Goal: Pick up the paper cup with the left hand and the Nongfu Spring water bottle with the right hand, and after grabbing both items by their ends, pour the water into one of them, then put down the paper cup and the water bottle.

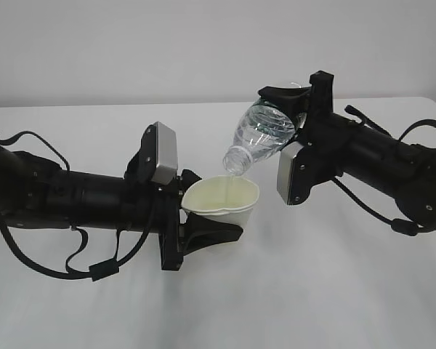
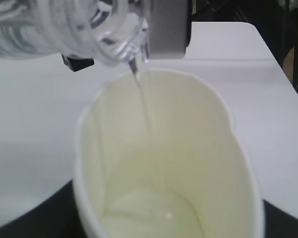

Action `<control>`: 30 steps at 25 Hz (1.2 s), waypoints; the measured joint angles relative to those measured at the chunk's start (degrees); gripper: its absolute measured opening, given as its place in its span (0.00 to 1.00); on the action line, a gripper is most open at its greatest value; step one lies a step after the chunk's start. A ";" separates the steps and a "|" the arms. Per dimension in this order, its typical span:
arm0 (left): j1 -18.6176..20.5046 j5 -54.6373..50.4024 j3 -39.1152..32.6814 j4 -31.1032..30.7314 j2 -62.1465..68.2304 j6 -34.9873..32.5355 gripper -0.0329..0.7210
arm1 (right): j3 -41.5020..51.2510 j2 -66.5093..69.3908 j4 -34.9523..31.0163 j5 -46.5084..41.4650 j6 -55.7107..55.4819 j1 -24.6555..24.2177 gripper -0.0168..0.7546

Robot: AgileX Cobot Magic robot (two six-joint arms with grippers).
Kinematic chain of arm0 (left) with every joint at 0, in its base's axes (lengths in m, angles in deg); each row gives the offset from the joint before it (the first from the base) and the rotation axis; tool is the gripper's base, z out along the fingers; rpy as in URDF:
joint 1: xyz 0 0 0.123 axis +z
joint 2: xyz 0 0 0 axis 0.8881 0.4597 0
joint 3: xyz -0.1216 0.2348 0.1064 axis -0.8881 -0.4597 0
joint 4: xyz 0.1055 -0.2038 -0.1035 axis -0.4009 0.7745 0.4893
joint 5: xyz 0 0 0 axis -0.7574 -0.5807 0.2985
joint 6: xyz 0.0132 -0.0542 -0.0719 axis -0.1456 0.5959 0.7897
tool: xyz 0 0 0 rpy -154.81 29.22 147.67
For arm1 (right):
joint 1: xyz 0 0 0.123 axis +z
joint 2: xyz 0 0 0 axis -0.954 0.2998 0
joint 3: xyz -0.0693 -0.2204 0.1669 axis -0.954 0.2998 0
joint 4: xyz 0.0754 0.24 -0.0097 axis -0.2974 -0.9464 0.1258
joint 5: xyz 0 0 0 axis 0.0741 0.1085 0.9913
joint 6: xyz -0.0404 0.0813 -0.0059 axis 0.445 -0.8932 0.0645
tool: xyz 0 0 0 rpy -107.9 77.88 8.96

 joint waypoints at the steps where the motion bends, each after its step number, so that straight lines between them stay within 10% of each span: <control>1: 0.00 0.00 0.00 0.00 0.00 0.00 0.59 | 0.00 0.00 0.00 0.00 0.00 0.00 0.55; 30: 0.00 -0.09 0.00 -0.10 0.00 0.00 0.59 | 0.00 0.00 0.00 0.00 0.14 0.00 0.55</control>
